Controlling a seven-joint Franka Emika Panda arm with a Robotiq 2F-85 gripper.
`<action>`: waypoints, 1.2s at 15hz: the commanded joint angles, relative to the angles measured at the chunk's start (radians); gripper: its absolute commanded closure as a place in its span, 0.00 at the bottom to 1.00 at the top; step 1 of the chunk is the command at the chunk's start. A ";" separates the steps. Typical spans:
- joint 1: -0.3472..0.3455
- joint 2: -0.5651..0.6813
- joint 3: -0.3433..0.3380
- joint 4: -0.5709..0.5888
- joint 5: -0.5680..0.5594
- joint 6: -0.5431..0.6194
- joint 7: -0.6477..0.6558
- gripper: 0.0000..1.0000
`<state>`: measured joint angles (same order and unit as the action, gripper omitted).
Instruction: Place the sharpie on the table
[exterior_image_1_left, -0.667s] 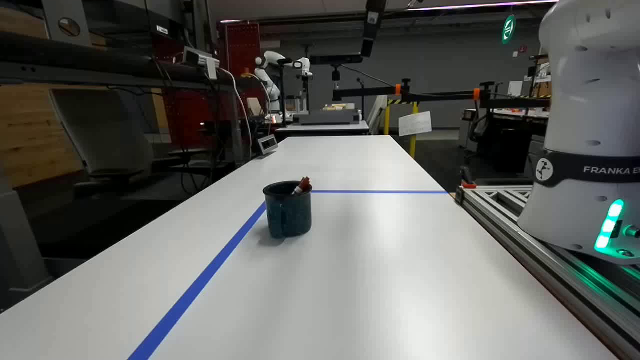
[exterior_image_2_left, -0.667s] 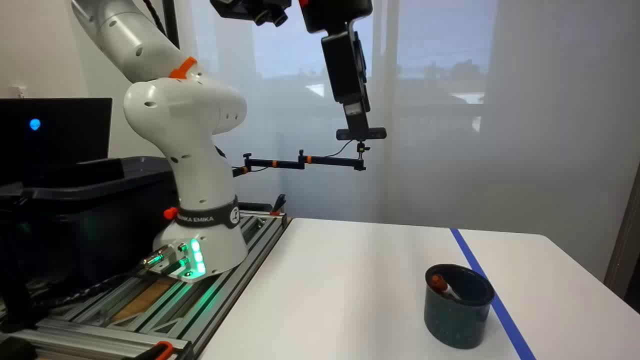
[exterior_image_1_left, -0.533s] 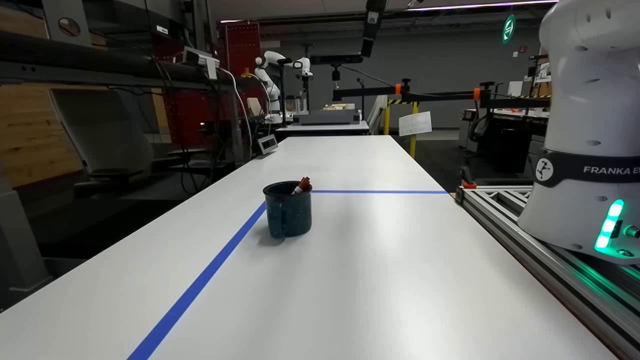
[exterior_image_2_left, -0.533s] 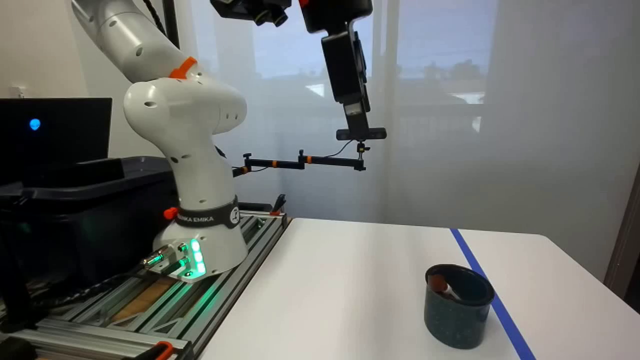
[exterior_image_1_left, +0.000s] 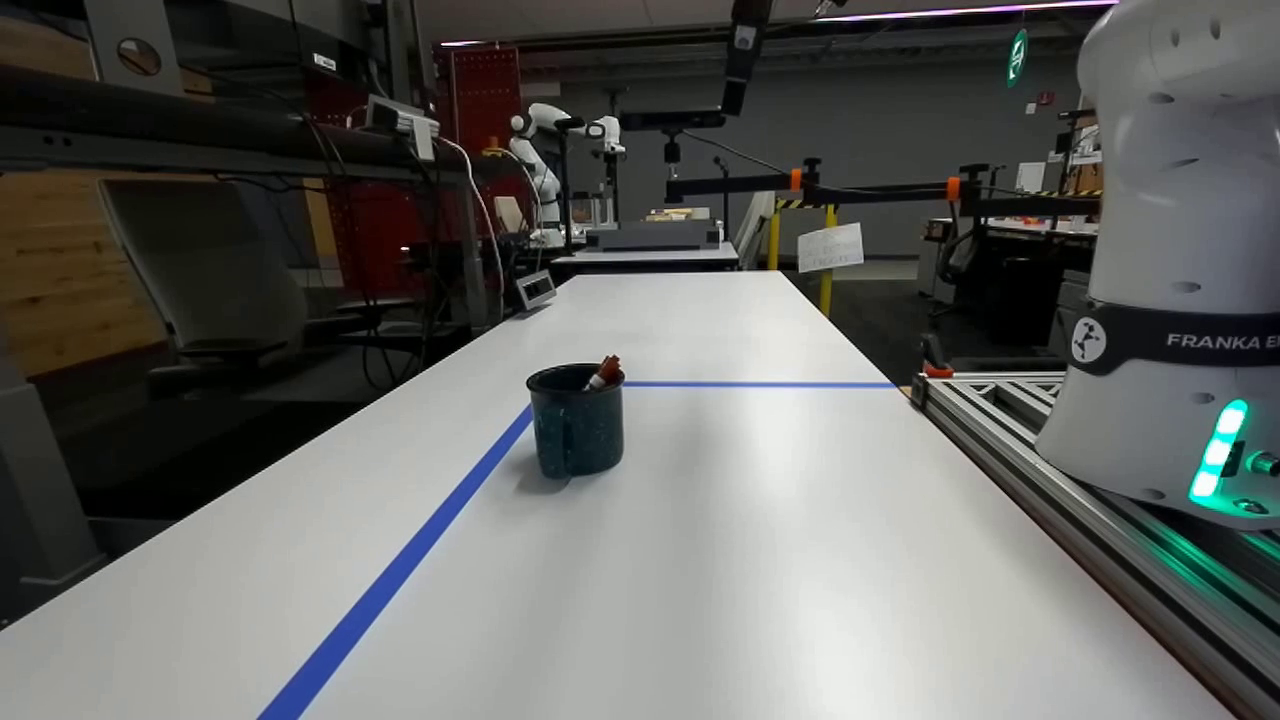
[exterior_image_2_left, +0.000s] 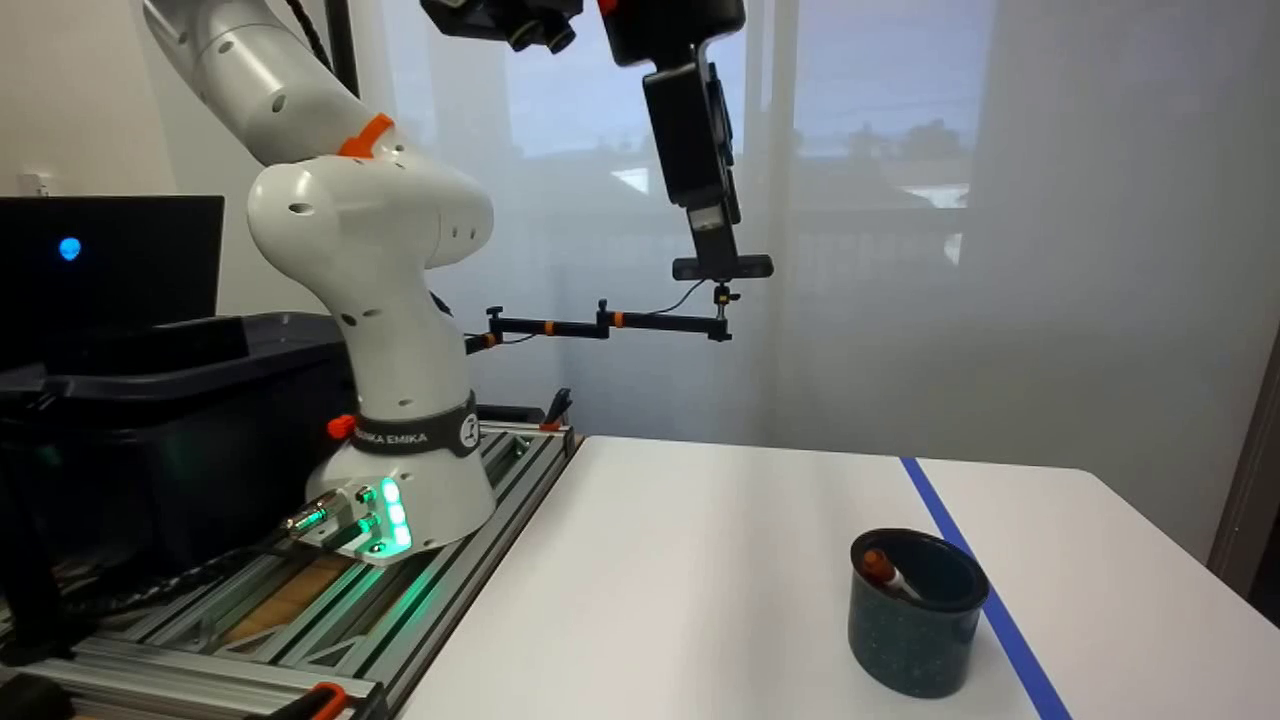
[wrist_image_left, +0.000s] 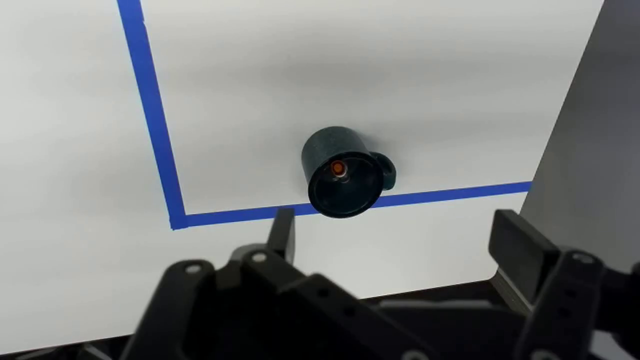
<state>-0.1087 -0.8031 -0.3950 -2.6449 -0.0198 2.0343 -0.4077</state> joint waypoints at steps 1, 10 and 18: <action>-0.013 0.005 0.011 0.002 0.011 -0.002 -0.009 0.00; 0.043 0.194 0.002 0.047 0.053 0.018 -0.022 0.00; 0.118 0.573 0.036 0.313 0.054 -0.098 -0.269 0.00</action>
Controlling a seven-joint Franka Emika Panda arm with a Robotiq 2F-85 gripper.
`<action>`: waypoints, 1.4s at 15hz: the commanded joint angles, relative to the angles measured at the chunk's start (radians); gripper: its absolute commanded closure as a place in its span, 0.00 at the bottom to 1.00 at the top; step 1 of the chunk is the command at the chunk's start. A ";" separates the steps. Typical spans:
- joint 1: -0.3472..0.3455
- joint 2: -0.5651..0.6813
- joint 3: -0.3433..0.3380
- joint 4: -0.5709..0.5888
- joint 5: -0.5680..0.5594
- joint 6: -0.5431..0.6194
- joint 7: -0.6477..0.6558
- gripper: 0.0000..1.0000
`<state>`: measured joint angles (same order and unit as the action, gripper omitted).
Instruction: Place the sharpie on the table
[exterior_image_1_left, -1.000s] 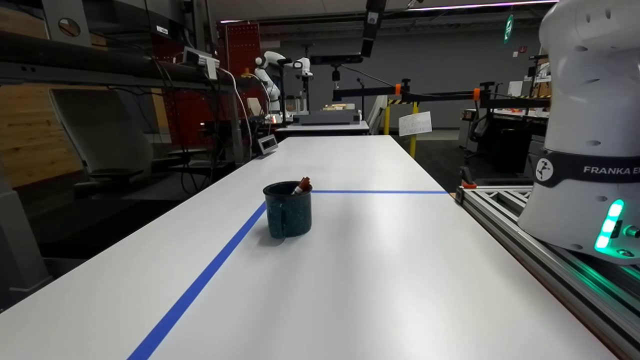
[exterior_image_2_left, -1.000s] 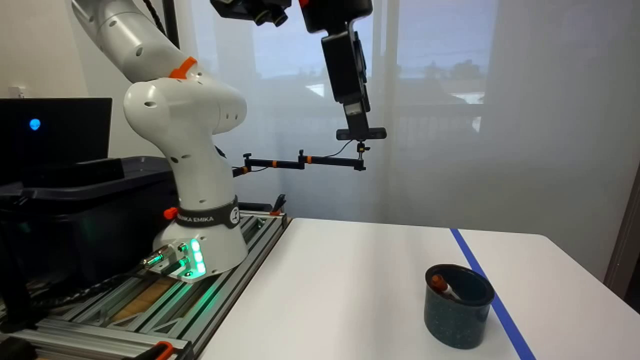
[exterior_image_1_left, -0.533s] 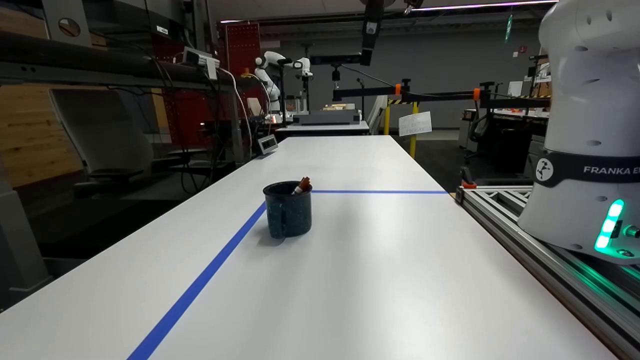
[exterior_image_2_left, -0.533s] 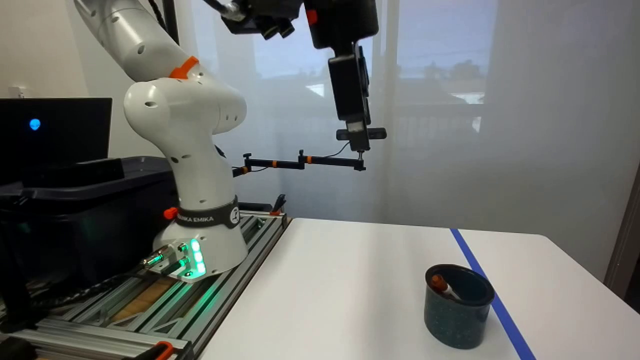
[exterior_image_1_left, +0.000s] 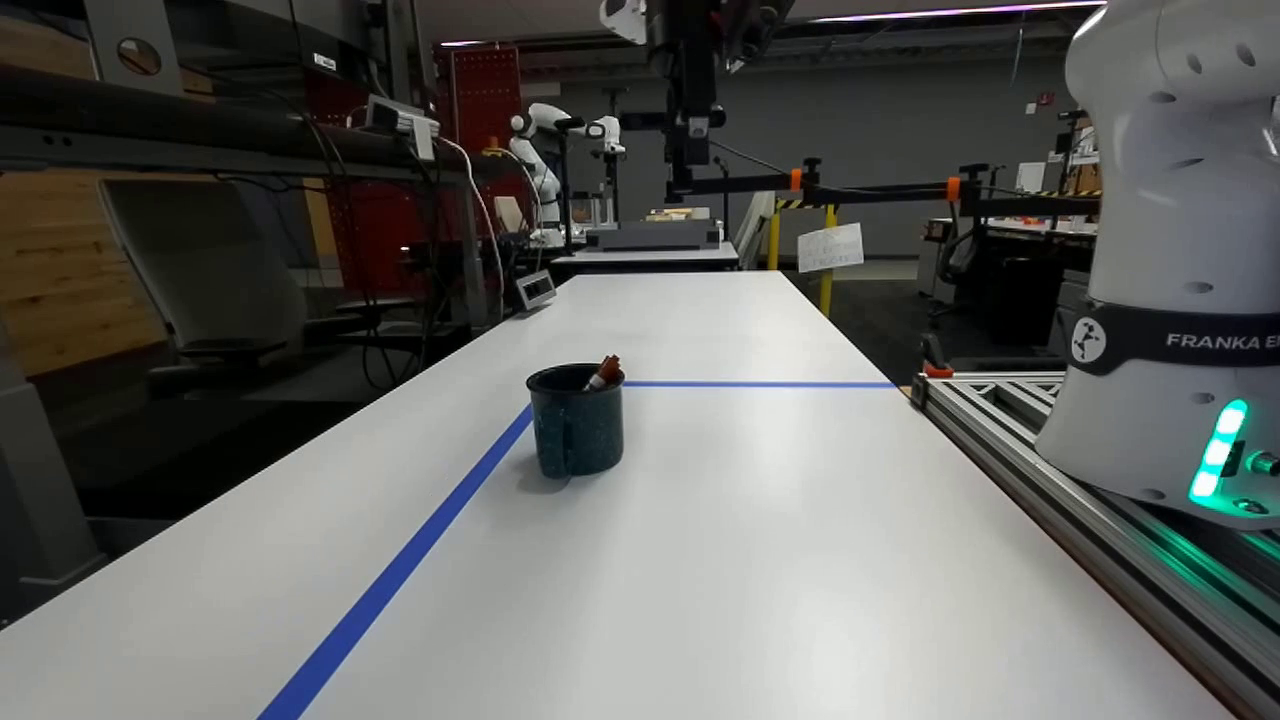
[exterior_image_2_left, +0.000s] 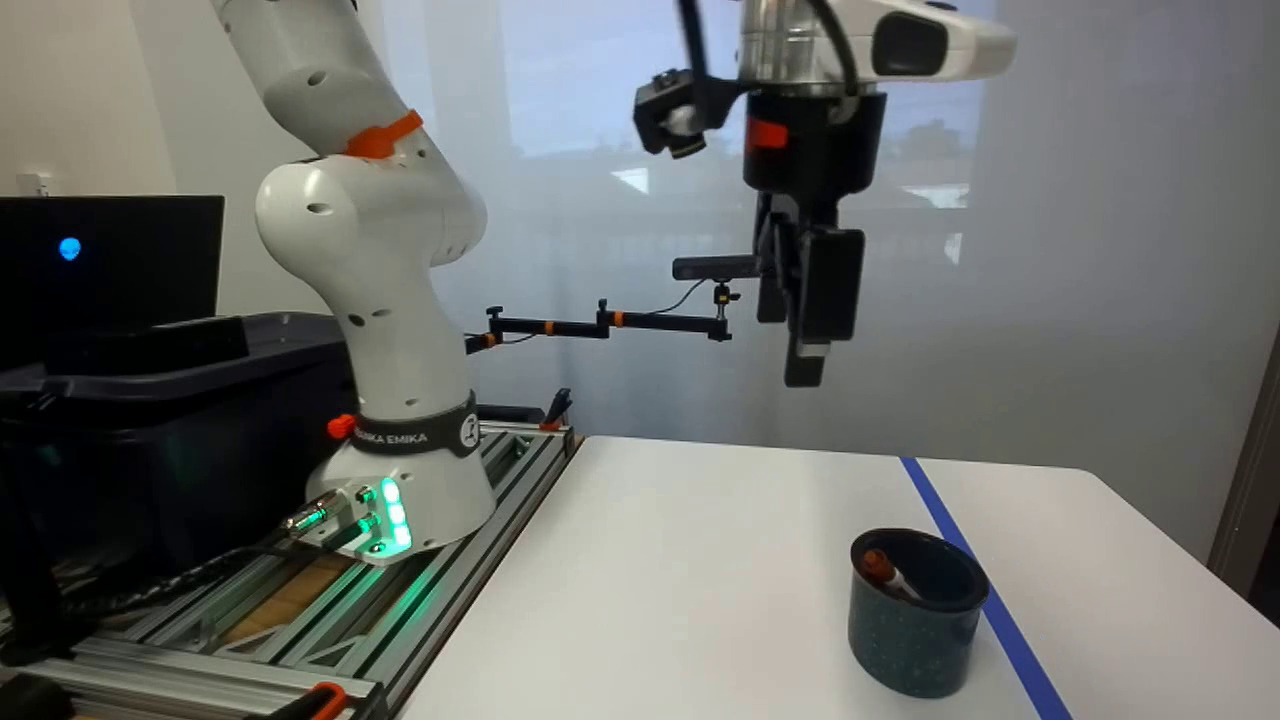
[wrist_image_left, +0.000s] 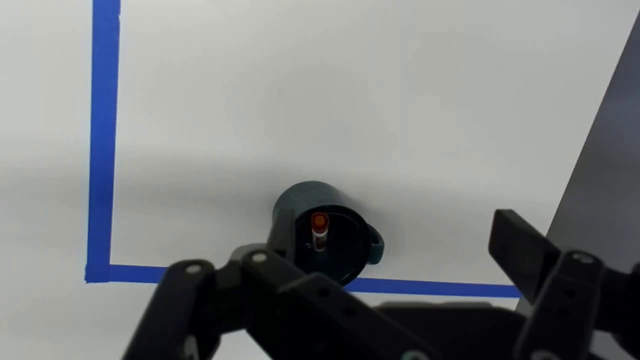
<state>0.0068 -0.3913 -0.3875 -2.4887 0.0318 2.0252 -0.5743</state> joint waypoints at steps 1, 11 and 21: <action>-0.008 0.200 0.048 0.198 -0.015 -0.128 -0.113 0.00; -0.051 0.290 0.123 0.232 0.021 -0.077 -0.197 0.00; -0.081 0.536 0.230 0.422 -0.018 -0.069 -0.229 0.00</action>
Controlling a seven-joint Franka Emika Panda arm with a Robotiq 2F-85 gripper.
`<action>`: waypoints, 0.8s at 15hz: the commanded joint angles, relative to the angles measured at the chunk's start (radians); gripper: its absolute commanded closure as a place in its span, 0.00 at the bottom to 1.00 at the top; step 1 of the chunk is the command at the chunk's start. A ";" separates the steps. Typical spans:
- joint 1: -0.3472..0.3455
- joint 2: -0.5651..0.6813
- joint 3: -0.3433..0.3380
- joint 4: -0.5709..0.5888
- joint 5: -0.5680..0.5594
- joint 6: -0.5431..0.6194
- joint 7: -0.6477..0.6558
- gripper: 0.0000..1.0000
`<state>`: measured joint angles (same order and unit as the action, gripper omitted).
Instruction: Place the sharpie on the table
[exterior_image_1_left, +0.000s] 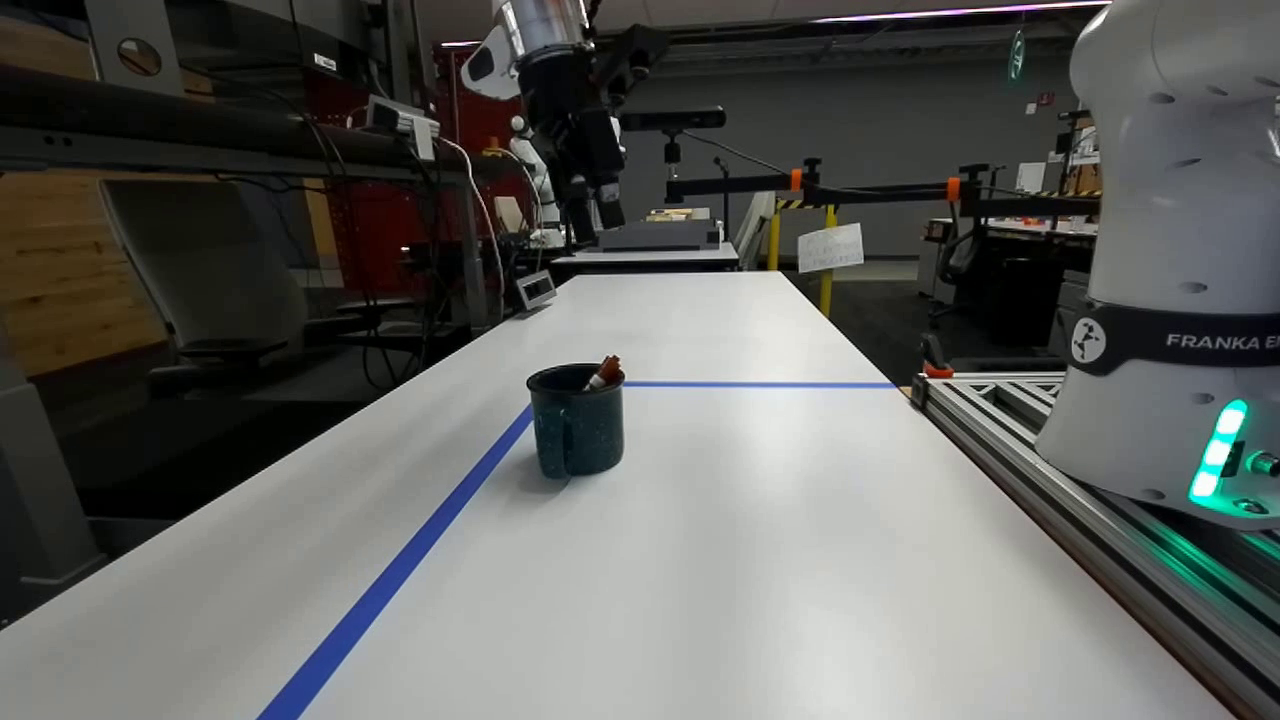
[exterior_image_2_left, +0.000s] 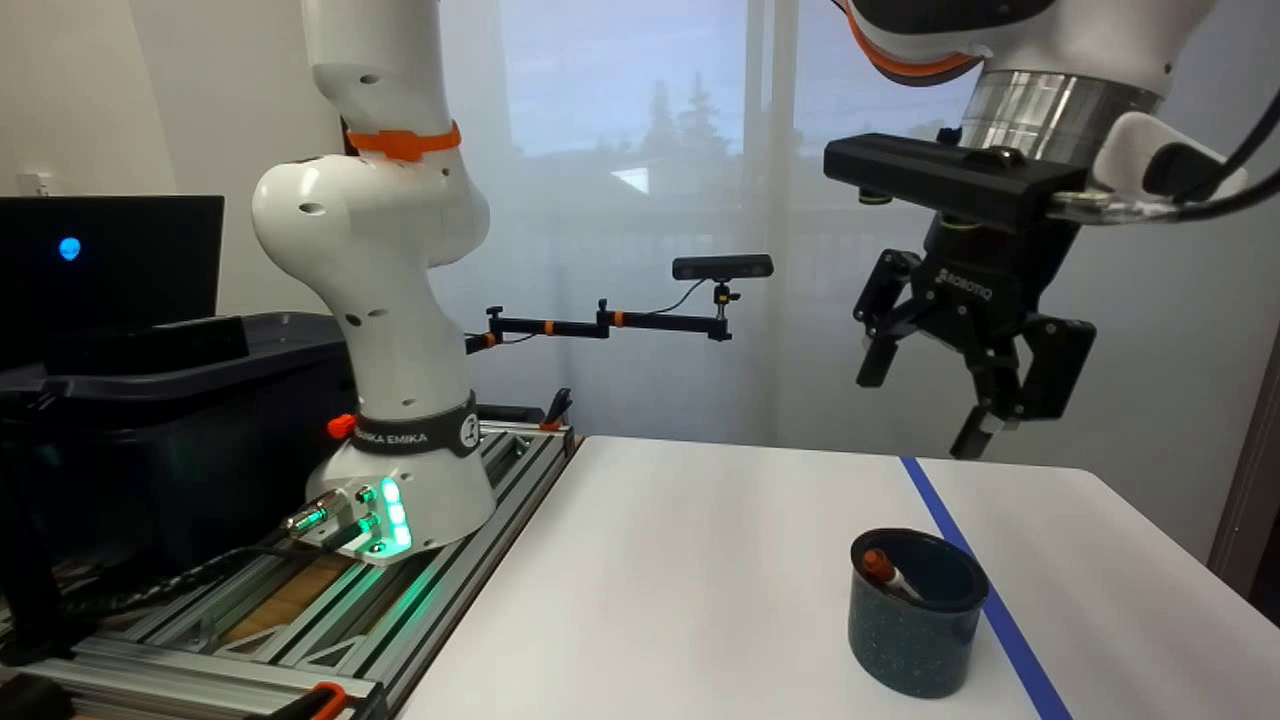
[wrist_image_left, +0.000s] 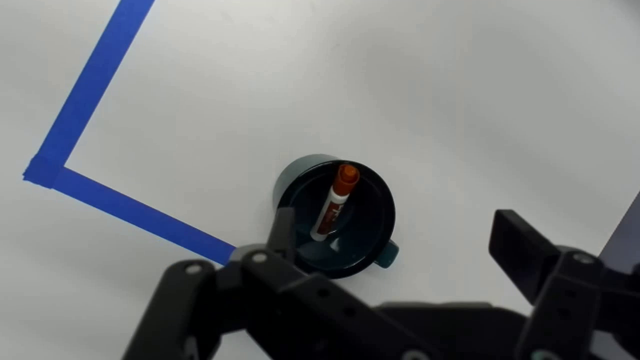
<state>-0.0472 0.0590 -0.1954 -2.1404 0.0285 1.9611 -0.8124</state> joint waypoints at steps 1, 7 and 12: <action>-0.031 0.108 0.047 0.090 -0.014 -0.008 0.012 0.00; -0.039 0.228 0.097 0.185 -0.038 -0.028 0.082 0.00; -0.027 0.277 0.125 0.224 -0.078 -0.078 0.198 0.31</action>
<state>-0.0694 0.3067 -0.0951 -1.9637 -0.0082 1.9446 -0.6918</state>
